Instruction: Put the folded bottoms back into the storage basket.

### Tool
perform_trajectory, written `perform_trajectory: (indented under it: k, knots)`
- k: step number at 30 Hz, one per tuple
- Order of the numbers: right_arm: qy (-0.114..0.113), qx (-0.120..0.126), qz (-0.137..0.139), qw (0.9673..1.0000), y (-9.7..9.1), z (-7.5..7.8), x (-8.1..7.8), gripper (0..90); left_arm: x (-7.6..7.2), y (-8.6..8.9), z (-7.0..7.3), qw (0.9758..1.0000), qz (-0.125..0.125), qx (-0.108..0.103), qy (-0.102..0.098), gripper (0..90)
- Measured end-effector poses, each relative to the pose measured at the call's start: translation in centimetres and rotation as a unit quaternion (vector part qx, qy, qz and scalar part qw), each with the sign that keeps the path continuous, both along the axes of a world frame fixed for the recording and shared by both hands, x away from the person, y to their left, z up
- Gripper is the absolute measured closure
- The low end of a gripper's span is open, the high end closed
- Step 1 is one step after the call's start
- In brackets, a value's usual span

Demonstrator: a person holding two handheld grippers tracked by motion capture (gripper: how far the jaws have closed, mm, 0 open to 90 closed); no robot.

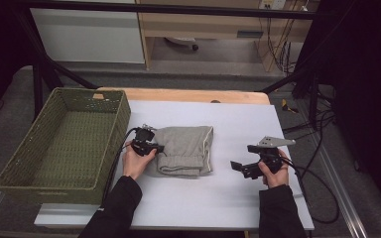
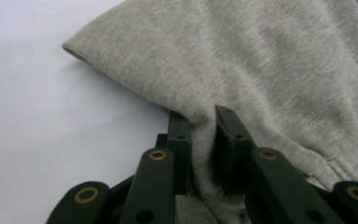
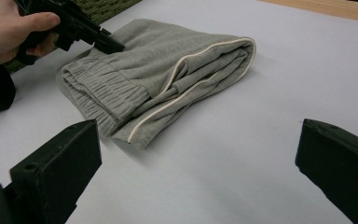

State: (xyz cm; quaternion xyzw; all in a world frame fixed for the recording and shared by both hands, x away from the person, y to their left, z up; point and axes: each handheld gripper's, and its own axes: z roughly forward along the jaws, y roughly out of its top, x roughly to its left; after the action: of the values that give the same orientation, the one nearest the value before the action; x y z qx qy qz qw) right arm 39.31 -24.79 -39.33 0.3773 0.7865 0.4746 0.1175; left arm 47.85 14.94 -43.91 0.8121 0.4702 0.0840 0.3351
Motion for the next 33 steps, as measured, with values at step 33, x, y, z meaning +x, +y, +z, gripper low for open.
perform_trajectory:
  k: [33]
  knots:
    - [0.004, -0.015, -0.013, 0.9998, 6.0, -0.4, 4.1, 0.9, 0.0, -0.1, -0.1, 0.9999, -0.012, 0.007, -0.006, 78.0]
